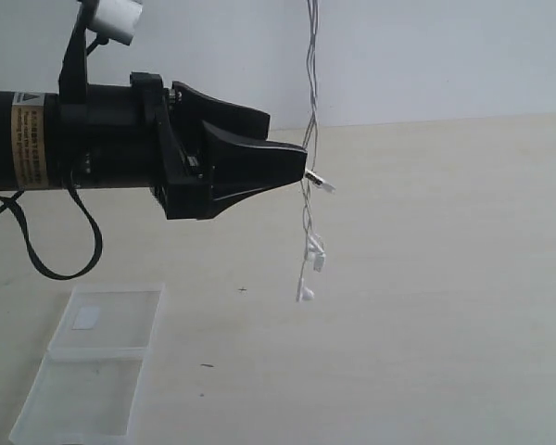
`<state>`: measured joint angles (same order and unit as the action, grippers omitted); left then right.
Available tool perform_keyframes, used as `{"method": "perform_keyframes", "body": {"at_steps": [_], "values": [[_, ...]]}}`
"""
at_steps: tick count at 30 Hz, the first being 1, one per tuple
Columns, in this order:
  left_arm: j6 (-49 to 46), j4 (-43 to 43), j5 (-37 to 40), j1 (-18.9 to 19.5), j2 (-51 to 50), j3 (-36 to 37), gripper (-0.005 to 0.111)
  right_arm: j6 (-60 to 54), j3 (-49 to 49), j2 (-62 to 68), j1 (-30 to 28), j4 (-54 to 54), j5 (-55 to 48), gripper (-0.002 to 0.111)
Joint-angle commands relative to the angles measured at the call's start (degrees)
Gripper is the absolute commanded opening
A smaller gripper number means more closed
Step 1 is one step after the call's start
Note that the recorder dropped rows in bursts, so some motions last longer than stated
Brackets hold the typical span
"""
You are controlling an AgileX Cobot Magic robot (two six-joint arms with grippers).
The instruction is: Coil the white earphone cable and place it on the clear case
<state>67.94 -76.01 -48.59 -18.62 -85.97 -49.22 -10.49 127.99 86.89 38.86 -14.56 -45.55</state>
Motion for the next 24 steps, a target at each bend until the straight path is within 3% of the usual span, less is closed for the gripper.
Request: {"method": "perform_keyframes", "body": {"at_steps": [1,10,24], "values": [[-0.1,1.7,0.2,-0.3,-0.1,-0.4,0.073,0.1,0.4,0.1,-0.2,-0.3,0.4,0.0],[-0.3,2.8,5.1,-0.3,-0.1,-0.4,0.073,0.1,0.4,0.1,-0.2,-0.3,0.6,0.0],[-0.1,3.4,5.1,-0.3,-0.1,-0.4,0.073,0.1,0.4,0.1,-0.2,-1.0,0.6,0.0]]}}
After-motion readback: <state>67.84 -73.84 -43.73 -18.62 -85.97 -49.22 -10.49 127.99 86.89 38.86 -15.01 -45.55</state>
